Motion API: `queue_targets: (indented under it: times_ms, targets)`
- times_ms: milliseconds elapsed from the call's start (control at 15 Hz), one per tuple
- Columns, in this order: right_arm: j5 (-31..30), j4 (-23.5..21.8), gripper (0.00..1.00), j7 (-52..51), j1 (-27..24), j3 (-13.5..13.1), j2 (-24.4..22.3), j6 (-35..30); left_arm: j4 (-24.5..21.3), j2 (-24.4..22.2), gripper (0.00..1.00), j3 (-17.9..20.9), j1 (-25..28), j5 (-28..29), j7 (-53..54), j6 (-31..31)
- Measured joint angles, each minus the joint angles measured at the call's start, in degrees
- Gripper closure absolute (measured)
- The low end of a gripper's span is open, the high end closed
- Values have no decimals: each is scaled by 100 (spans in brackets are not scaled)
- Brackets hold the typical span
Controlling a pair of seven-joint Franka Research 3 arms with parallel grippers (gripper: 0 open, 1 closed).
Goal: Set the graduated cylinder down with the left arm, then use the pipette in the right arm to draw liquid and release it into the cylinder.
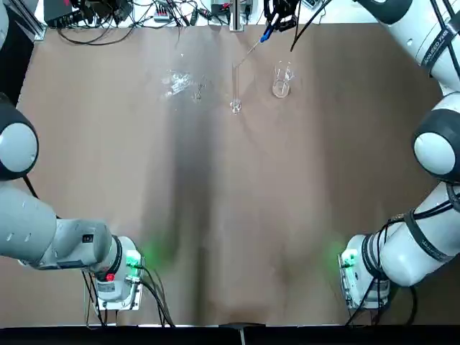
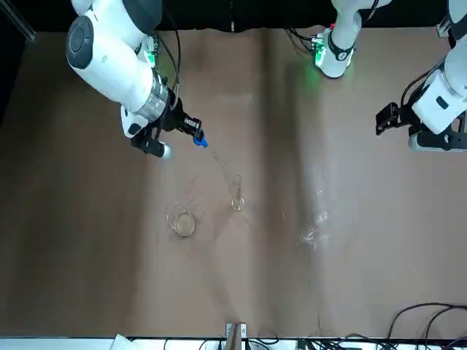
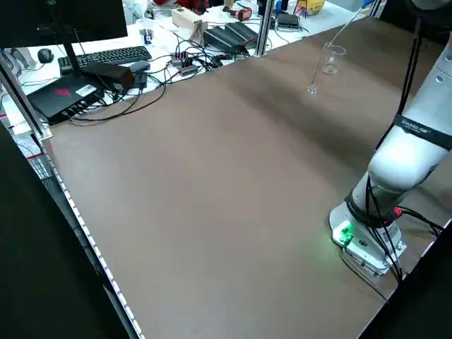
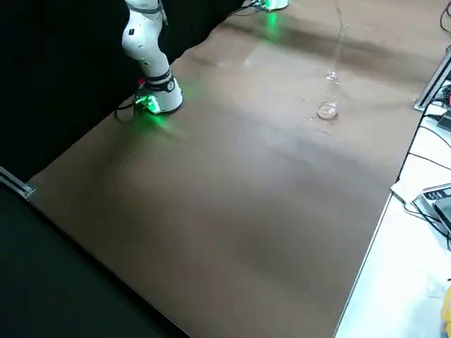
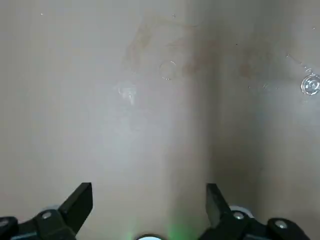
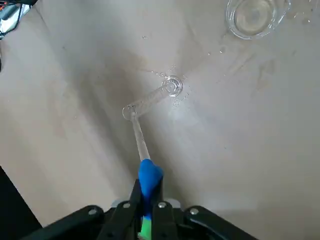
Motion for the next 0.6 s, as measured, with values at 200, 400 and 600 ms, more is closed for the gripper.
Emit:
queue_targets:
  times_ms: [200,400,600]
  targets:
    - [-2,0,93,0,0,0,0,0,0,0,0,0,-1,0,0,0]
    - [-2,0,93,0,0,0,0,0,0,0,0,0,-1,0,2,0]
    - [-2,2,93,0,0,0,0,1,0,0,0,0,-1,0,3,0]
